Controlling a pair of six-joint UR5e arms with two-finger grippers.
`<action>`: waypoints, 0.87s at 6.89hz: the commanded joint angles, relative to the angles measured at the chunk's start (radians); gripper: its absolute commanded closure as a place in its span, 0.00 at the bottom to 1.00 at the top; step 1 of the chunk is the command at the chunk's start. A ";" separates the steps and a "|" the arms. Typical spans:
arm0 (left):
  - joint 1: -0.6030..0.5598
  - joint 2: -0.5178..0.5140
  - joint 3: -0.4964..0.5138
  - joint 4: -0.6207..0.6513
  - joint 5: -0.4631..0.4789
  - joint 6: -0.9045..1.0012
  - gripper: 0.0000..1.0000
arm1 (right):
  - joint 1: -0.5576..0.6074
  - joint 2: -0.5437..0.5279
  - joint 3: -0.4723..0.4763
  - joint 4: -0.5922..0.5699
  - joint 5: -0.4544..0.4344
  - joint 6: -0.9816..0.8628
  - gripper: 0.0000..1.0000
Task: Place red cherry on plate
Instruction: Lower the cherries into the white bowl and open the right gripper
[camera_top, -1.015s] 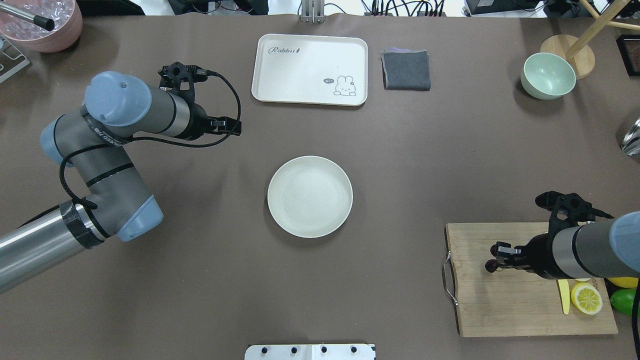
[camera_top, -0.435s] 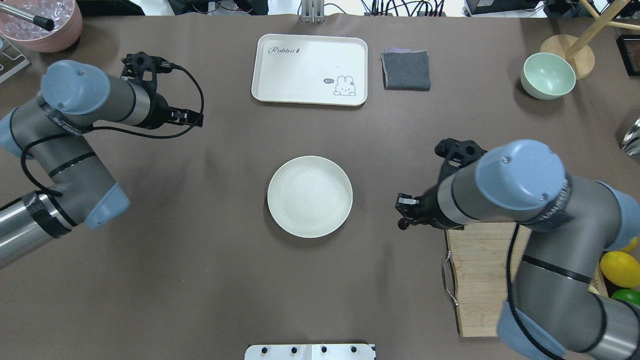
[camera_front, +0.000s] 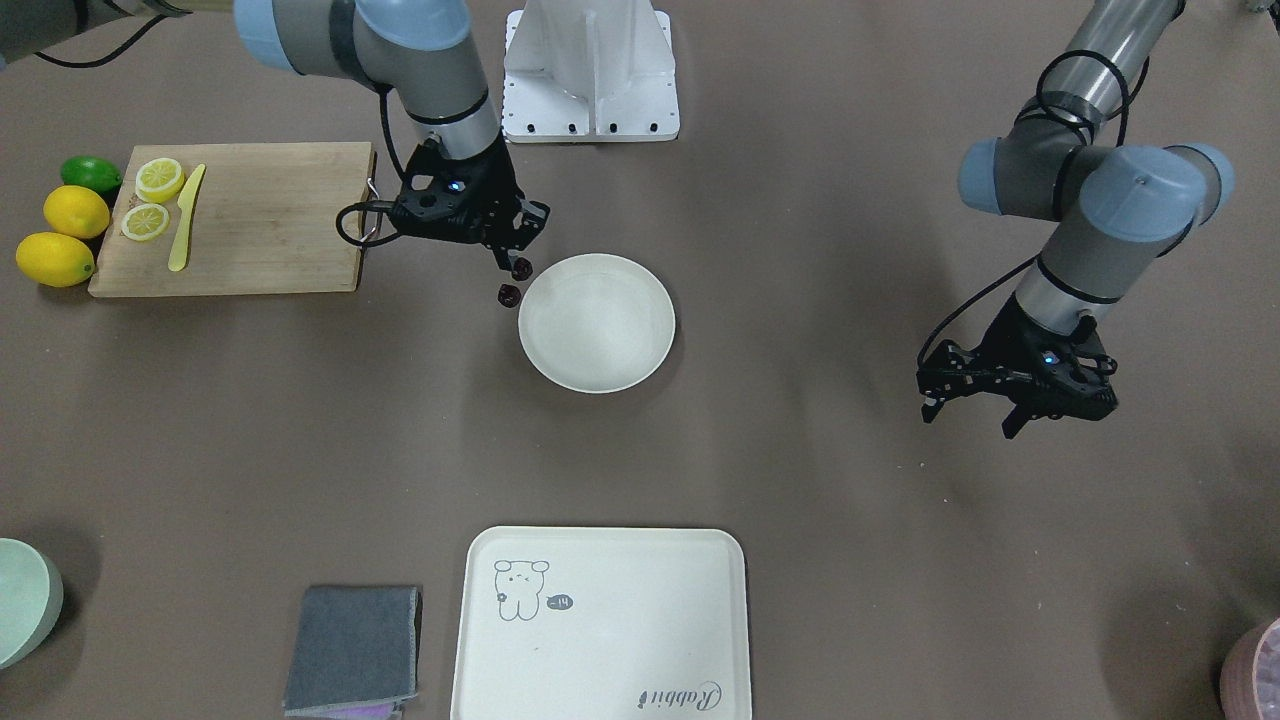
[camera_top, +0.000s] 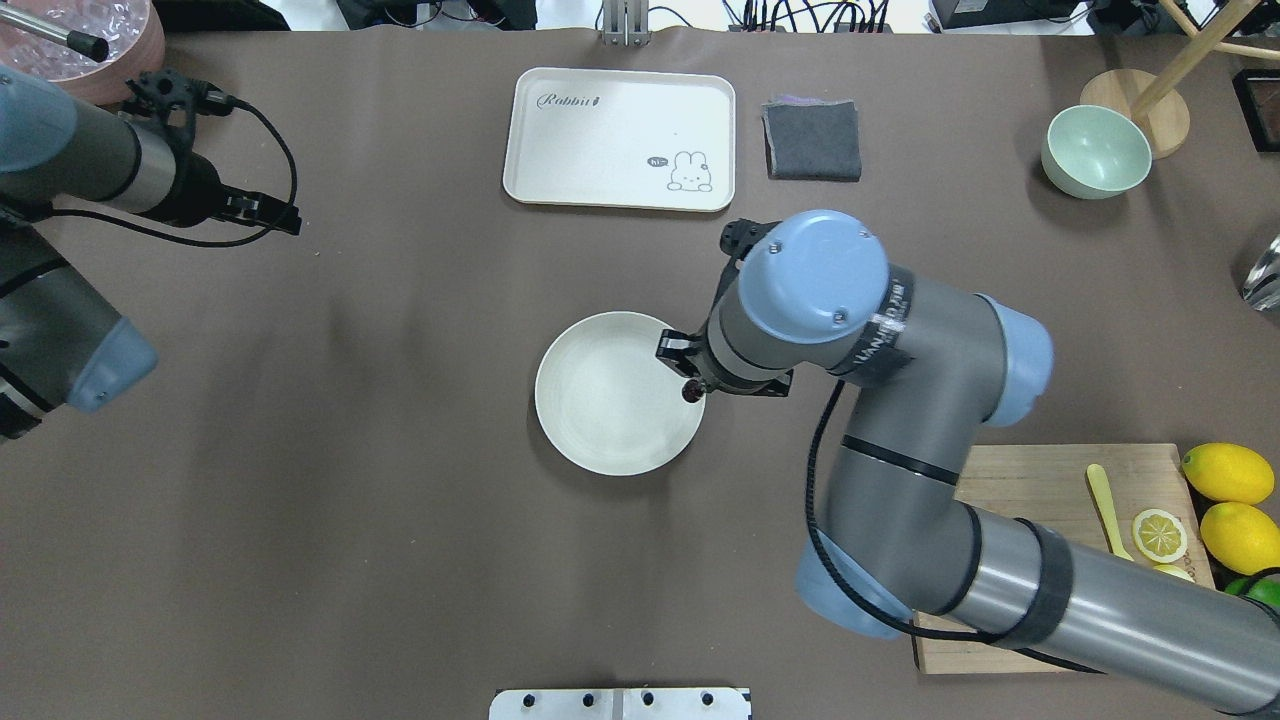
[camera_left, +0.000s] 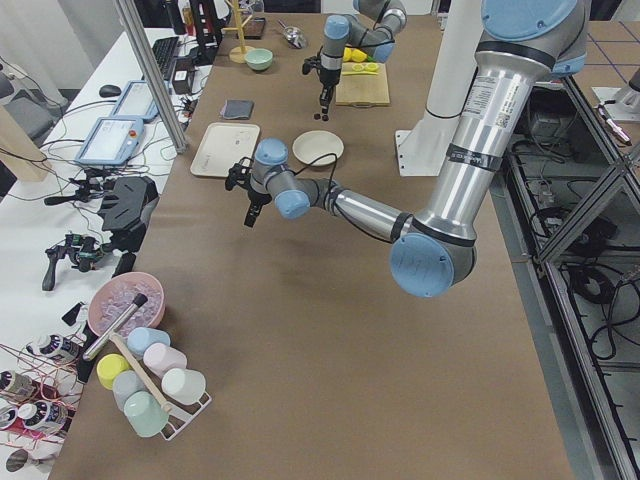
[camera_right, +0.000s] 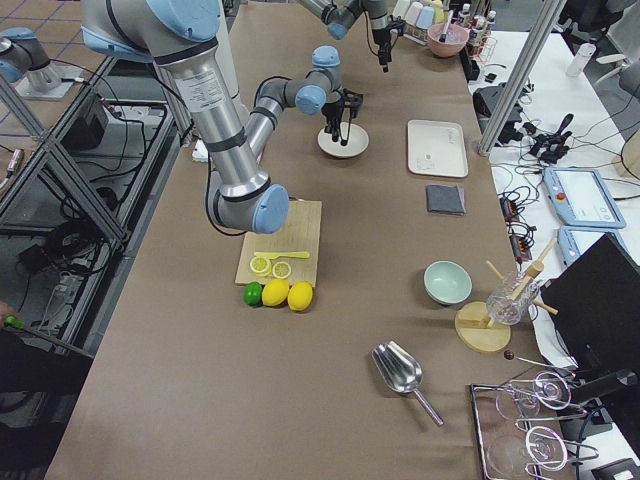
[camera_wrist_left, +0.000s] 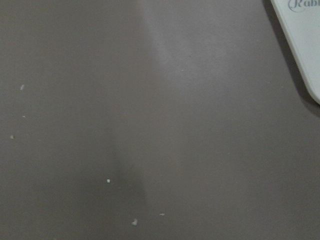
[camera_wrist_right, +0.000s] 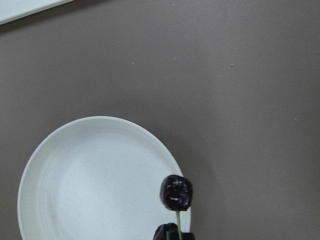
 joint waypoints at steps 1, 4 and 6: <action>-0.080 0.025 0.018 0.005 -0.050 0.095 0.02 | -0.040 0.089 -0.154 0.071 -0.018 -0.001 1.00; -0.129 0.060 0.031 0.003 -0.075 0.183 0.02 | -0.085 0.123 -0.242 0.136 -0.063 0.001 1.00; -0.131 0.065 0.031 0.001 -0.075 0.183 0.02 | -0.086 0.123 -0.236 0.136 -0.064 0.013 0.01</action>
